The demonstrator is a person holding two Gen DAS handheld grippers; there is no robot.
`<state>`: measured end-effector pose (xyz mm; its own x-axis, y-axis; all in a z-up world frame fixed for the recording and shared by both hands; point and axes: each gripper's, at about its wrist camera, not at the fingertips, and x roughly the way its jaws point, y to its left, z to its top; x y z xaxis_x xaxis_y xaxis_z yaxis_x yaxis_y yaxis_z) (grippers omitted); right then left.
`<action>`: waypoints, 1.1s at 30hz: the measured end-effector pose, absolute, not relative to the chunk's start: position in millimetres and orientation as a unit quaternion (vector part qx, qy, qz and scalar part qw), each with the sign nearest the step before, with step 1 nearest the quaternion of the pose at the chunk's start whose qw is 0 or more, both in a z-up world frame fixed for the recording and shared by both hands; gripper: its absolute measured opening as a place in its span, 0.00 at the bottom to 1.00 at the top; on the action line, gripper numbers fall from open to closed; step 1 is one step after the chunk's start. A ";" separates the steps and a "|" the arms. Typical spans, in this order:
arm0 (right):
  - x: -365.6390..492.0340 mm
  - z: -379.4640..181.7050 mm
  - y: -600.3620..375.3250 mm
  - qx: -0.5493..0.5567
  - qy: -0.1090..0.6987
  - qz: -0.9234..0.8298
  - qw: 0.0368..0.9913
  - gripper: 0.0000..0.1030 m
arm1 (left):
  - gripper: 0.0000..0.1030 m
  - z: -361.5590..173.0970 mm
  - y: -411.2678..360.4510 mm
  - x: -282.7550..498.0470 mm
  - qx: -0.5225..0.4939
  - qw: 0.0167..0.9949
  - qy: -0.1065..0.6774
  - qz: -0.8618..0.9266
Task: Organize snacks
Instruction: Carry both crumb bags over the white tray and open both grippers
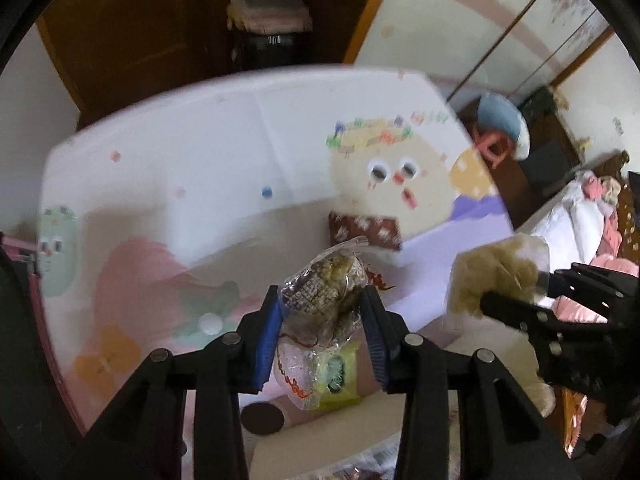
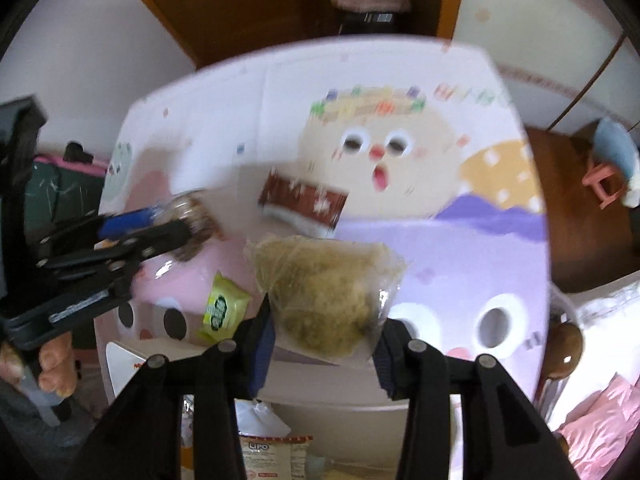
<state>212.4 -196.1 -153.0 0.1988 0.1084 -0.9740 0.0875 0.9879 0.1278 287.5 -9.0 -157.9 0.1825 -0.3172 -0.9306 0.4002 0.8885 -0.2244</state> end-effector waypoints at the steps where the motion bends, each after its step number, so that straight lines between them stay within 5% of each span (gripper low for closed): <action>1: 208.9 -146.3 -201.3 0.075 0.624 0.004 0.778 0.41 | 0.36 -143.9 -6.9 281.1 0.032 0.777 0.584 -0.233; 16: 105.7 -3.3 -212.8 0.094 0.473 0.035 0.875 0.41 | 0.37 16.0 34.0 142.1 0.000 0.863 0.474 -0.173; 33: 6.8 13.2 -219.6 0.117 0.450 0.063 0.883 0.41 | 0.37 14.1 36.1 8.5 -0.016 0.876 0.470 -0.104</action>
<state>6.8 -219.6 13.2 0.5878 0.2161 -0.7796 -0.0050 0.9646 0.2636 8.5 36.1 14.1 0.5363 -0.1969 -0.8207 0.1674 0.9779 -0.1252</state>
